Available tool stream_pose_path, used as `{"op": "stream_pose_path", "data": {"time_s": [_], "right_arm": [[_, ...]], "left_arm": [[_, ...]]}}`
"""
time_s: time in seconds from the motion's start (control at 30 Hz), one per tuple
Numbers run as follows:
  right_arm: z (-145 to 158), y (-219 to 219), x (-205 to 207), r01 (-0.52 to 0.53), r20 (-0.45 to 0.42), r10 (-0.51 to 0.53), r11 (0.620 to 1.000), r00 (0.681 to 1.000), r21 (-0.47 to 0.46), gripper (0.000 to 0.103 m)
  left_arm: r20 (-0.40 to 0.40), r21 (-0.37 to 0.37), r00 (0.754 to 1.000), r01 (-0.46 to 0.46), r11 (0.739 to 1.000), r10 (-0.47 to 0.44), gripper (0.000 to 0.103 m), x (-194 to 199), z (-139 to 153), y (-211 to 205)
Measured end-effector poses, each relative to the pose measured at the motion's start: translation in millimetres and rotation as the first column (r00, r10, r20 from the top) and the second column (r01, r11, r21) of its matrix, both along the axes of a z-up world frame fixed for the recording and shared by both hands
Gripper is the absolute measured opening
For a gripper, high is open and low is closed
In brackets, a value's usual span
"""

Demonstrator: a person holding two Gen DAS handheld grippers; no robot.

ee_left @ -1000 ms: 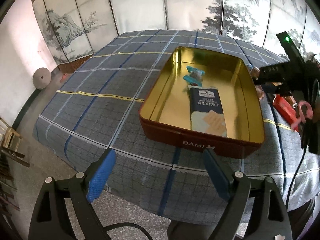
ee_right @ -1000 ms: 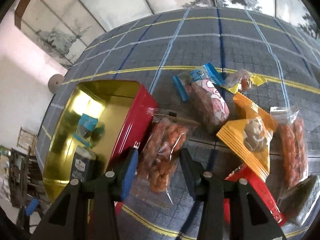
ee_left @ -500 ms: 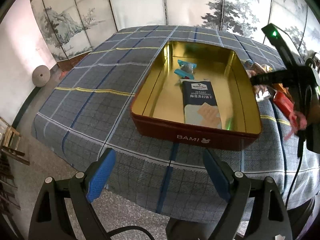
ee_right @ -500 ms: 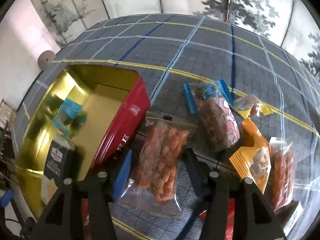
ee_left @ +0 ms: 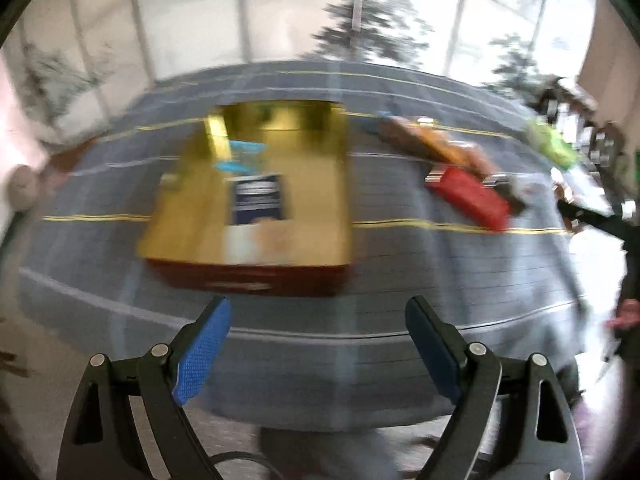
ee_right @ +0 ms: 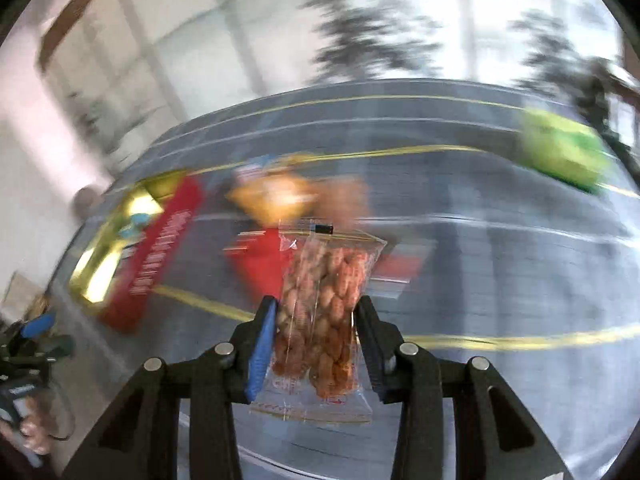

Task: Organize snacks
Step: 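Grasp the red wrapper pack with the left tool while the right tool holds the peanut bag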

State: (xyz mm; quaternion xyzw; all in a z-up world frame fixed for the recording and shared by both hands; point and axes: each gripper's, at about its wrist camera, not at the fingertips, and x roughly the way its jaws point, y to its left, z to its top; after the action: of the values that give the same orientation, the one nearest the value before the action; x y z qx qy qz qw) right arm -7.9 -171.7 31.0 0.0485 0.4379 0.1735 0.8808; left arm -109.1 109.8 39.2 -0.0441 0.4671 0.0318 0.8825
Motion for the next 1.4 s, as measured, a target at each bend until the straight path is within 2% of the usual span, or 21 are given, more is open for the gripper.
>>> {"op": "stream_pose_path", "data": {"time_s": [0.03,0.17,0.27,0.37,0.5,0.6,0.7,0.77,0.8,0.87,0.97,1.1,1.2,1.27,1.4], "right_arm": [[-3,-24,2,0.052,0.001,-0.052,0.999,0.999,-0.013,0.04],[-21,-87,11,0.173,0.025,-0.172,0.981,0.985,-0.086,0.04],[-40,-116,18,0.221,0.019,-0.22,0.972,0.975,-0.079,0.04],[-50,-124,19,0.217,0.038,-0.214,0.97,0.976,-0.113,0.04],[-58,-133,21,0.197,0.054,-0.192,0.975,0.98,-0.105,0.04],[-63,-136,24,0.183,0.053,-0.179,0.98,0.982,-0.075,0.04],[-64,-134,19,0.167,0.086,-0.161,0.983,0.983,-0.073,0.04],[-64,-135,18,0.16,0.092,-0.154,0.985,0.984,-0.06,0.04],[-64,-136,18,0.157,0.09,-0.152,0.986,0.984,-0.048,0.04],[-64,-139,19,0.15,0.085,-0.148,0.988,0.985,-0.025,0.04],[-64,-140,19,0.136,0.081,-0.135,0.991,0.987,-0.005,0.04],[-64,-142,19,0.128,0.073,-0.129,0.991,0.989,0.026,0.04],[-65,-148,21,0.133,0.058,-0.137,0.989,0.989,0.071,0.04],[-65,-151,22,0.137,0.053,-0.142,0.987,0.988,0.089,0.04],[-65,-151,22,0.135,0.052,-0.141,0.986,0.989,0.093,0.04]], "left_arm": [[-0.011,-0.05,1.0,0.026,0.998,-0.026,0.086,8,1,-8],[-0.056,-0.174,0.996,0.063,0.983,-0.074,0.086,42,1,-32],[-0.104,-0.247,0.99,0.07,0.966,-0.098,0.086,79,-6,-55],[-0.124,-0.278,0.988,0.053,0.959,-0.091,0.086,112,-10,-76],[-0.174,-0.287,0.981,0.029,0.958,-0.082,0.086,152,-20,-98],[-0.241,-0.274,0.97,-0.036,0.961,-0.032,0.086,181,-35,-104],[-0.33,-0.325,0.944,-0.132,0.936,0.018,0.084,200,-54,-104],[-0.365,-0.325,0.929,-0.19,0.926,0.062,0.08,205,-61,-104],[-0.345,-0.318,0.934,-0.214,0.924,0.098,0.08,205,-57,-105],[-0.345,-0.319,0.932,-0.227,0.92,0.11,0.08,207,-55,-108],[-0.378,-0.261,0.914,-0.259,0.93,0.148,0.08,214,-60,-115],[-0.373,-0.205,0.903,-0.305,0.93,0.214,0.079,214,-61,-121],[-0.367,-0.136,0.891,-0.335,0.932,0.267,0.069,212,-61,-126],[-0.358,-0.127,0.888,-0.353,0.927,0.289,0.062,208,-61,-123],[-0.36,-0.128,0.885,-0.359,0.924,0.294,0.064,203,-61,-128]]}}
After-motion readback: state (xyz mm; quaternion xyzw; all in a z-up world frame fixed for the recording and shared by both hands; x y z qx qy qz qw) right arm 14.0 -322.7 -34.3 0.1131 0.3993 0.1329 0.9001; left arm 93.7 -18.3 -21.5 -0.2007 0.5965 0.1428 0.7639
